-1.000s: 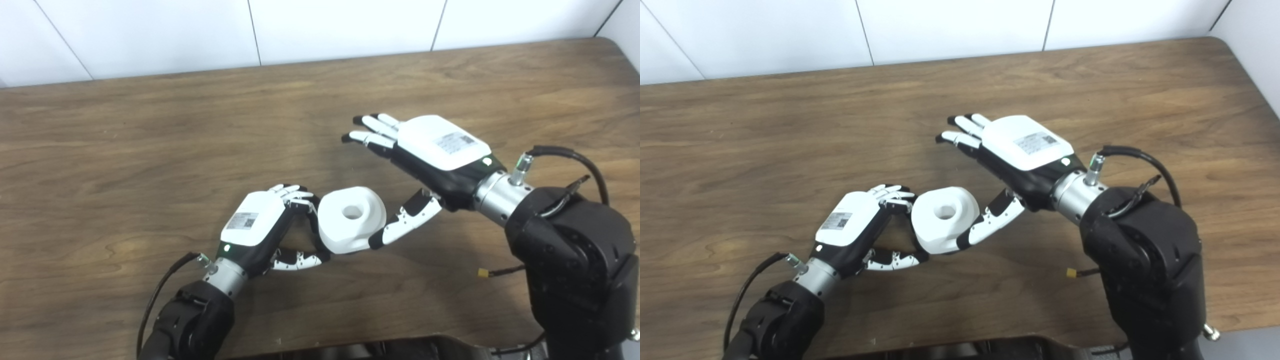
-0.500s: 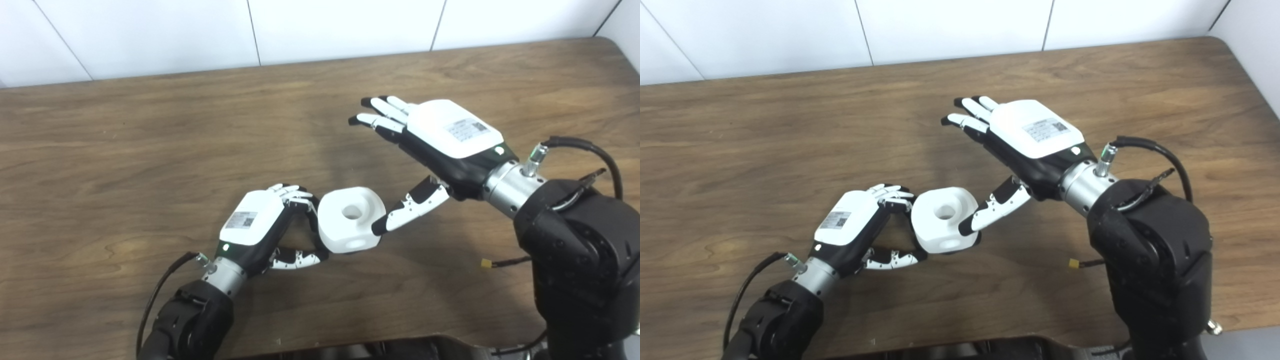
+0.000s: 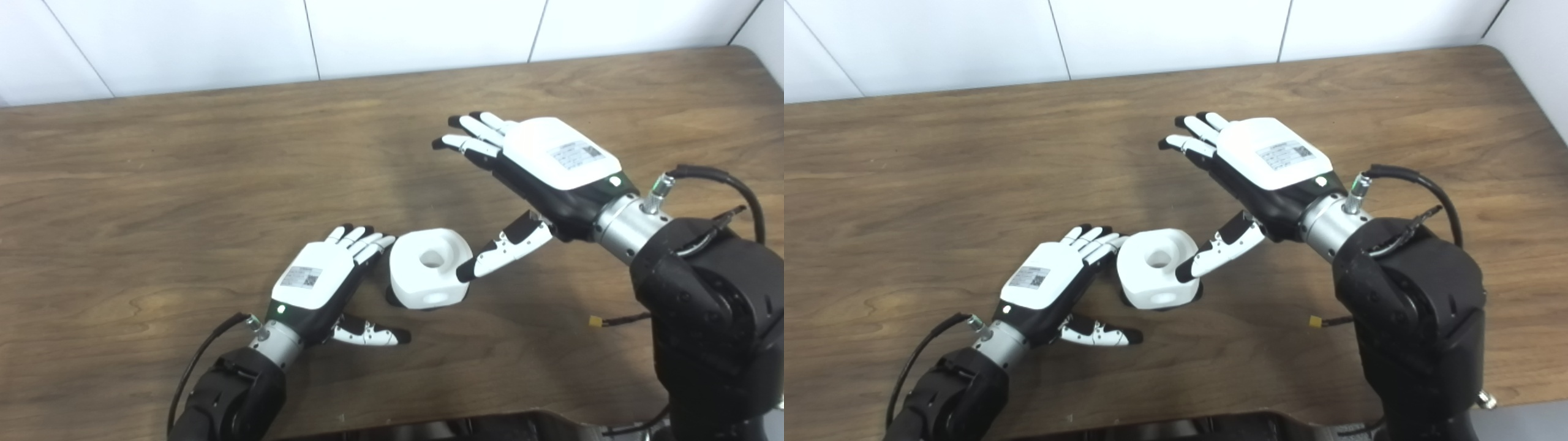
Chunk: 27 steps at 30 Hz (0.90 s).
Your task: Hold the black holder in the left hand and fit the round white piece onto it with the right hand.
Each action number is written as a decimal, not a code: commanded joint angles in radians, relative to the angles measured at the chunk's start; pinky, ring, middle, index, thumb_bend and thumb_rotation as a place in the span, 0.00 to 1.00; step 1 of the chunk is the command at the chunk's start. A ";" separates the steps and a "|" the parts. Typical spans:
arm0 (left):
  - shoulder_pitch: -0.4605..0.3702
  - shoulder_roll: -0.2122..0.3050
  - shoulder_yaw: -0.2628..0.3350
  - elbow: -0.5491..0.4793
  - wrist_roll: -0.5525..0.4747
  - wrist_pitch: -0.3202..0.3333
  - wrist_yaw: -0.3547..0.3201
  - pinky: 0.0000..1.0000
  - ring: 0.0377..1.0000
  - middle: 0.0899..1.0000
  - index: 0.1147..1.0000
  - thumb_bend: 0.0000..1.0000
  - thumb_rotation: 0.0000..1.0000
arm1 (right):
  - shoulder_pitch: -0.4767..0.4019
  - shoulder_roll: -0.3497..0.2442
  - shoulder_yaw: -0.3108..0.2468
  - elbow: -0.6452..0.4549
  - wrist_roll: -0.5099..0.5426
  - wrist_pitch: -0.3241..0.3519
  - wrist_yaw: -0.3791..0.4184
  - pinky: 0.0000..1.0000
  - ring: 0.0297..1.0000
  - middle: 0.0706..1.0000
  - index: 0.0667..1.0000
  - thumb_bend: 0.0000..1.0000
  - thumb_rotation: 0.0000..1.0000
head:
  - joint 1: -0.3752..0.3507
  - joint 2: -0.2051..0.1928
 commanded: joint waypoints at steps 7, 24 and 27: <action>0.018 0.041 0.034 -0.056 -0.052 0.026 -0.084 0.99 0.99 0.99 1.00 1.00 0.51 | -0.030 -0.012 -0.012 0.007 0.006 -0.008 0.035 0.96 1.00 0.98 0.90 1.00 0.56 | 0.015 -0.012; 0.074 0.050 0.362 -0.178 -0.367 0.067 0.044 0.73 0.90 0.96 1.00 0.98 0.65 | 0.058 -0.058 -0.111 0.093 0.156 0.000 -0.122 0.90 1.00 0.97 0.94 0.85 0.94 | 0.055 -0.065; 0.064 0.040 0.410 -0.192 -0.416 0.112 0.054 0.73 0.90 0.96 1.00 0.93 0.60 | 0.095 -0.058 -0.135 0.117 0.215 0.004 -0.191 0.90 1.00 0.99 0.99 0.76 0.99 | 0.053 -0.072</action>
